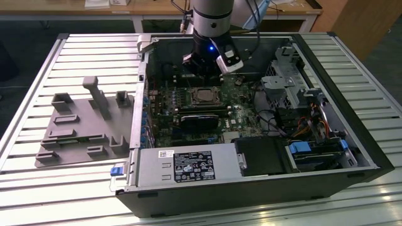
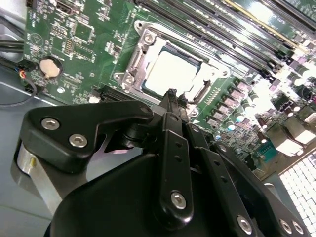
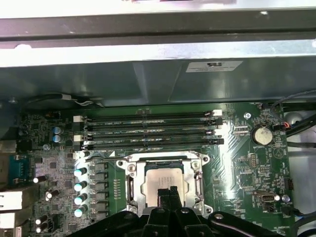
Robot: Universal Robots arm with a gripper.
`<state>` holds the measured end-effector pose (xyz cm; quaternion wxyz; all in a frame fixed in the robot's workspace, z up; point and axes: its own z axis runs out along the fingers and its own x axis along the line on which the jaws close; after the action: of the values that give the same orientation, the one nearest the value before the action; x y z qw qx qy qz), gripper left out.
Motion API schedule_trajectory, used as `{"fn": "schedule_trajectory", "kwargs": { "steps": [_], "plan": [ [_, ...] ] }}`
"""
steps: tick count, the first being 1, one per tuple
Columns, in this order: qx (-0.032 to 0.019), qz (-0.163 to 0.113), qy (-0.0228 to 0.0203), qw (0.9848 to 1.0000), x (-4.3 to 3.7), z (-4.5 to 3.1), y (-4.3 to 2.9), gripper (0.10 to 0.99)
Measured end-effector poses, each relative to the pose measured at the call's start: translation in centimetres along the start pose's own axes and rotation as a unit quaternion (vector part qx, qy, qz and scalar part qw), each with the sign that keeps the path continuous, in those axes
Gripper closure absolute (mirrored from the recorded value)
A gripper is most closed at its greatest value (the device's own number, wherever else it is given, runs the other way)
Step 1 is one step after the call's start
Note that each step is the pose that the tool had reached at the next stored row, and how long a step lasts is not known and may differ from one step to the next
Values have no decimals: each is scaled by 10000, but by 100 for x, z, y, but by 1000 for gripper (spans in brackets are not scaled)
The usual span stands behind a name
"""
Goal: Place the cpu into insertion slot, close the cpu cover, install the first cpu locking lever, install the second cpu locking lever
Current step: 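Install the first cpu locking lever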
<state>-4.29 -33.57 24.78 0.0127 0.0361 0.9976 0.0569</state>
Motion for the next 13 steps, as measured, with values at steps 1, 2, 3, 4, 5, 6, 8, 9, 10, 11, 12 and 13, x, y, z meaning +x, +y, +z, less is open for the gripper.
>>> {"fn": "schedule_trajectory", "kwargs": {
  "steps": [1,2,3,4,5,6,8,9,10,11,12,13],
  "plan": [
    [0,0,0,10000,18,-1,-1,984],
    [0,0,0,10000,40,-1,-3,984],
    [0,0,0,10000,63,-2,-4,984],
    [0,-1,0,10000,87,-2,-6,984],
    [0,0,0,10000,111,-3,-8,984],
    [0,1,-1,10000,133,-4,-9,984],
    [0,0,-1,10000,177,-5,-12,984],
    [0,0,-1,10000,203,-6,-14,984],
    [0,1,-2,10000,228,-6,-16,984],
    [0,2,-2,10000,255,-7,-18,984],
    [0,2,-2,10000,277,-8,-19,984],
    [0,2,-2,10000,296,-8,-21,984]
  ]
}}
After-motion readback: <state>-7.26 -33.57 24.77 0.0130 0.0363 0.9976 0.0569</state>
